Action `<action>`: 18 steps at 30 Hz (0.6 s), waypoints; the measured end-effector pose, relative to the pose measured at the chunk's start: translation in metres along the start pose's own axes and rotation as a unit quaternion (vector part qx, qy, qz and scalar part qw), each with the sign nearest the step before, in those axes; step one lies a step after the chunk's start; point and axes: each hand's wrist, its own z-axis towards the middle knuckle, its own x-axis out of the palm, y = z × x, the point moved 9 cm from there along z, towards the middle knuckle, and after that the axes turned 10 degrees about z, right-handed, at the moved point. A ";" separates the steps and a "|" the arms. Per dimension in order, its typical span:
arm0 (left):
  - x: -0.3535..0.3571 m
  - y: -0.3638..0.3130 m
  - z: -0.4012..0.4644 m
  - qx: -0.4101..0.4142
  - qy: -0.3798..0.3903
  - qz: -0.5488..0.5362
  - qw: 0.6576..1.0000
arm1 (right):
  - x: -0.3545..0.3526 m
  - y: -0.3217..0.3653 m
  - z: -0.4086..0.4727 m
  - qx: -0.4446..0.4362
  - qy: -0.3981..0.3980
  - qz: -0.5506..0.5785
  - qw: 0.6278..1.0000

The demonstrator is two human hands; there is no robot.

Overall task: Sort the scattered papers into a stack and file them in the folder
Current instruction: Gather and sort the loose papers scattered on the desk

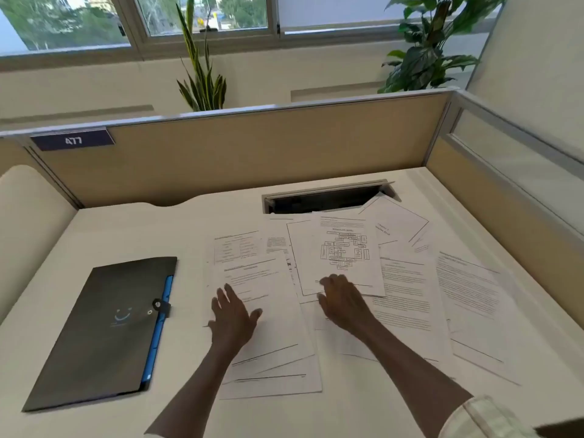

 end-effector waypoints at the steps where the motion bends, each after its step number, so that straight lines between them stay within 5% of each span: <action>1: 0.006 0.005 0.001 -0.018 0.016 0.000 1.000 | 0.011 0.002 -0.003 0.013 0.026 0.000 1.000; 7: 0.025 0.021 0.006 -0.036 0.040 0.026 0.998 | 0.058 0.021 -0.012 0.109 0.111 0.069 0.985; 18: 0.027 0.027 0.004 -0.044 -0.004 -0.042 0.998 | 0.087 0.027 -0.014 0.257 0.053 0.177 0.949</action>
